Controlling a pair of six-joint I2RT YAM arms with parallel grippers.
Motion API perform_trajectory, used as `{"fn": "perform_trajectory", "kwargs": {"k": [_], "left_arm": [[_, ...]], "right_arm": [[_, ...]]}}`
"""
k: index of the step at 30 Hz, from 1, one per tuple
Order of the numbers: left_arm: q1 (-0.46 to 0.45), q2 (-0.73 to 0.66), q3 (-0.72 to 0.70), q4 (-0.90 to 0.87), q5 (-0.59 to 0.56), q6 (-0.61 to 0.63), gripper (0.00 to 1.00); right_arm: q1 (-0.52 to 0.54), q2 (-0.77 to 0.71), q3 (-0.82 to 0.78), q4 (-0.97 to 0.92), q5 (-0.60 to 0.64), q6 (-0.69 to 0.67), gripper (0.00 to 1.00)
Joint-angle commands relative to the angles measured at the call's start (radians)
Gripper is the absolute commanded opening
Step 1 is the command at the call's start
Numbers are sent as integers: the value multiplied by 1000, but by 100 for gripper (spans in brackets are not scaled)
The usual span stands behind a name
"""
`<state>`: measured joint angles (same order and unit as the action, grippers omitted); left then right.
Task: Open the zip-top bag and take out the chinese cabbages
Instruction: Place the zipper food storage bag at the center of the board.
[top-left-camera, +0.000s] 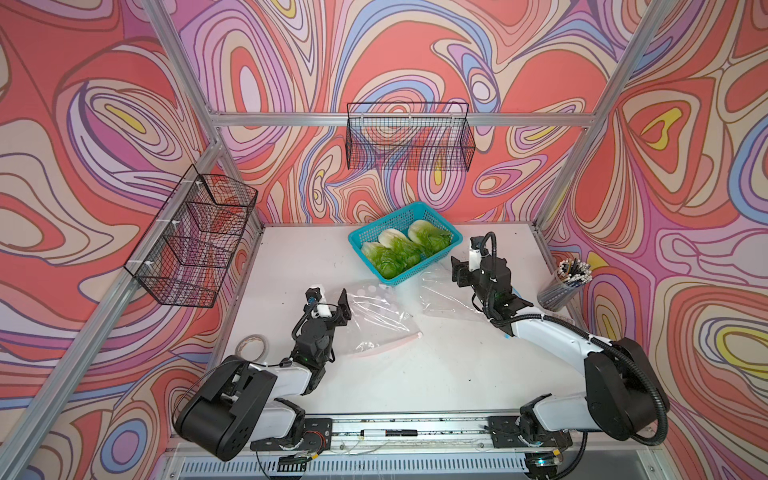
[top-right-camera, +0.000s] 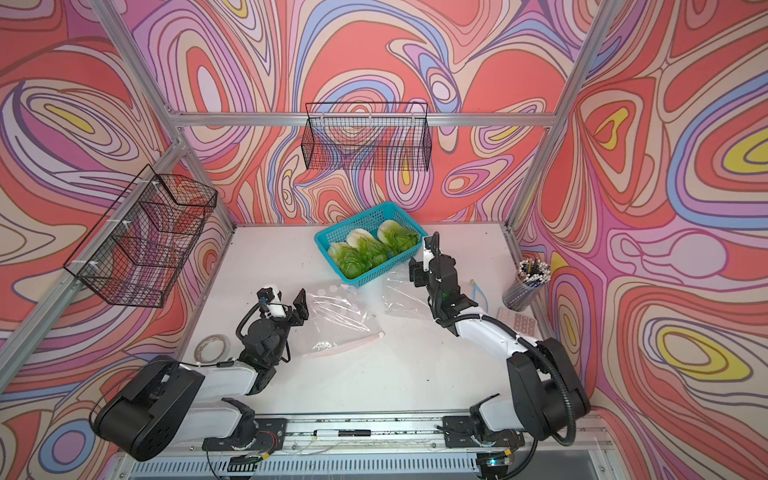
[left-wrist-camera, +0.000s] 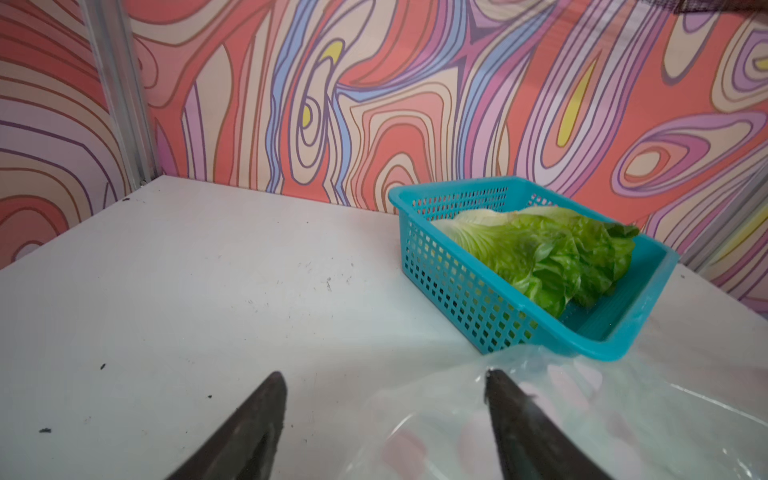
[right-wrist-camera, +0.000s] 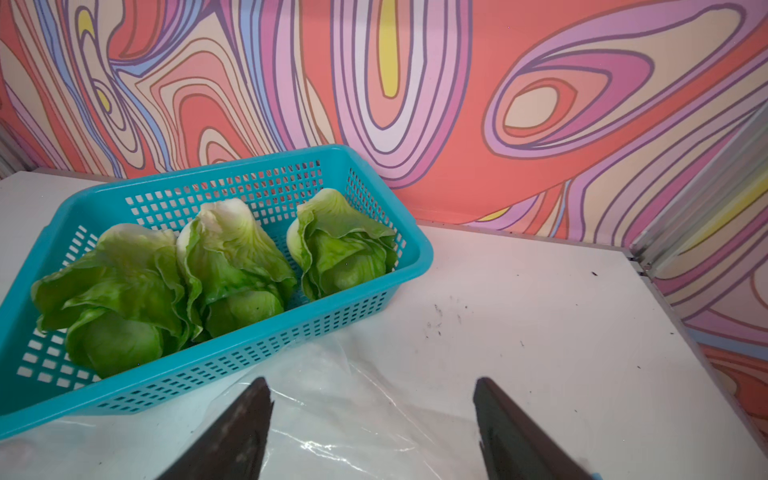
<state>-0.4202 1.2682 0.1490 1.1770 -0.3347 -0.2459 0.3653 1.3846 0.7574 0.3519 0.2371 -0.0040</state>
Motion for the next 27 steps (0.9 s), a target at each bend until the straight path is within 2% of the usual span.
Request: {"fn": "perform_trajectory", "kwargs": {"k": [1,4,8,12,16,21,25,27], "left_arm": [[-5,-124,21,-182,-74,33,100],[-5,-270,71,-470,-150,25,100],[-6,-396,77,-618,-238,45,100],[-4,-424,128,-794,-353,31,100],[-3,-398,187,-875,-420,70,100],[24,-309,224,-847,-441,178,100],[114,-204,191,-696,-331,216,100],[156,-139,152,-543,-251,243,100]], "right_arm": [[-24,-40,-43,32,13,-42,81],[-53,-65,-99,80,18,-45,81],[-115,-87,-193,186,4,-42,82],[-163,-51,-266,284,17,-40,82],[-192,16,-356,463,14,-12,82],[-218,150,-417,692,20,-16,81],[-272,223,-405,753,-18,3,81],[-291,328,-429,904,-41,17,81]]}}
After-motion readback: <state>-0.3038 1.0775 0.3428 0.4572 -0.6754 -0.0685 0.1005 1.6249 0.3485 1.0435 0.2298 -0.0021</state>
